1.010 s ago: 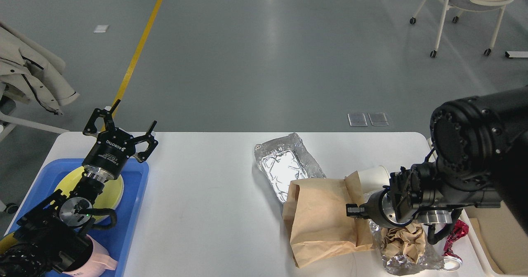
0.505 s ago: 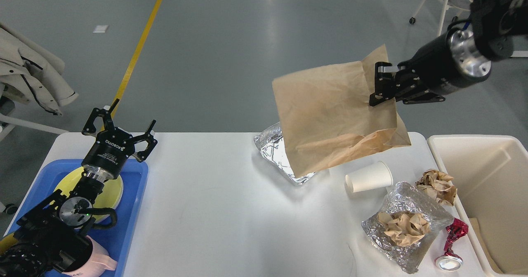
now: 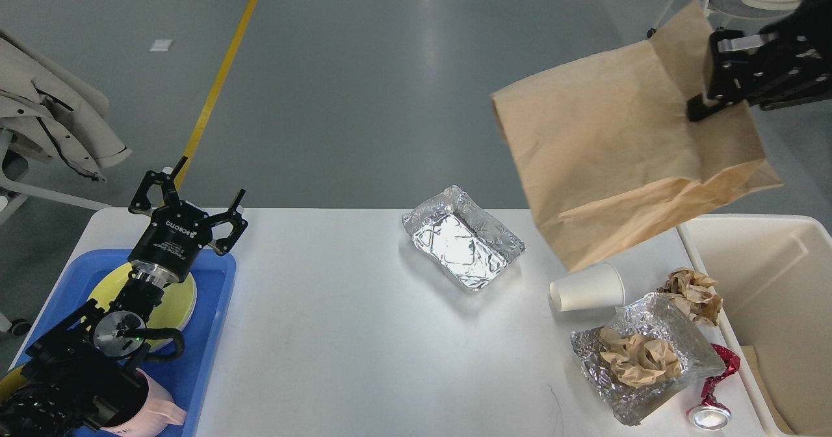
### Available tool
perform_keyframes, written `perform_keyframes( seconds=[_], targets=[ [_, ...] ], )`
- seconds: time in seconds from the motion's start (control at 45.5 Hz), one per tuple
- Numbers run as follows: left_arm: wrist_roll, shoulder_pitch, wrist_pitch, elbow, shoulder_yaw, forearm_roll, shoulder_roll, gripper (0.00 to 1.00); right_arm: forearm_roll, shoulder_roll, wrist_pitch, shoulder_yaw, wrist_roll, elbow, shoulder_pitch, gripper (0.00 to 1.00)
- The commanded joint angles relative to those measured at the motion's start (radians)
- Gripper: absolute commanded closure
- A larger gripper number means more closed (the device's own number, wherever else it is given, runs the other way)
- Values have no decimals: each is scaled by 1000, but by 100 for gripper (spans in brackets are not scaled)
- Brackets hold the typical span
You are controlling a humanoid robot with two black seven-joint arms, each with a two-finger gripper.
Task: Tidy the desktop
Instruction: 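Lift the paper bag and drop it into the white bin, then move the right gripper down and grasp the crumpled foil sheet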
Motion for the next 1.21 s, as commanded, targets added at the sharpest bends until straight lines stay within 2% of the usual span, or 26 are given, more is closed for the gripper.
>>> perform_keyframes(
  seconds=[0.0,0.154,0.22,0.285,0.351,0.439,0.593,0.681,0.812,0.834,0.856,0.878,0.9,1.076,1.186],
  targets=[
    [0,0,0,0,0,0,0,0,-178,-134,-160,-70,-6,-144,-216,100],
    [0,0,0,0,0,0,0,0,-241,-254,-330,-76,-10,-410,-580,100],
    [0,0,0,0,0,0,0,0,-235,-275,-436,-70,-10,-531,-777,100],
    [0,0,0,0,0,0,0,0,-176,-283,-581,-44,-10,-667,-1024,100],
    [0,0,0,0,0,0,-1,0,-45,-275,-670,5,-8,-804,-1273,100],
    [0,0,0,0,0,2,0,0,190,-251,-703,93,-6,-1029,-1610,100],
    [0,0,0,0,0,0,0,0,403,-127,-714,148,-10,-1298,-1939,100],
    [0,0,0,0,0,0,0,0,444,-101,-717,148,-19,-1367,-2028,100],
    [0,0,0,0,0,0,0,0,455,-88,-718,151,-20,-1370,-2036,99],
    [0,0,0,0,0,0,0,0,458,-84,-721,154,-20,-1370,-2036,86],
    [0,0,0,0,0,0,0,0,460,-79,-721,159,-19,-1370,-2036,61],
    [0,0,0,0,0,0,0,0,464,-74,-724,168,-19,-1370,-2036,20],
    [0,0,0,0,0,0,-1,0,469,-68,-730,180,-20,-1372,-2034,0],
    [0,0,0,0,0,0,0,0,477,-32,-723,225,-19,-1369,-2007,0],
    [0,0,0,0,0,0,0,0,457,-25,-698,225,-13,-1343,-1863,0]
  ],
)
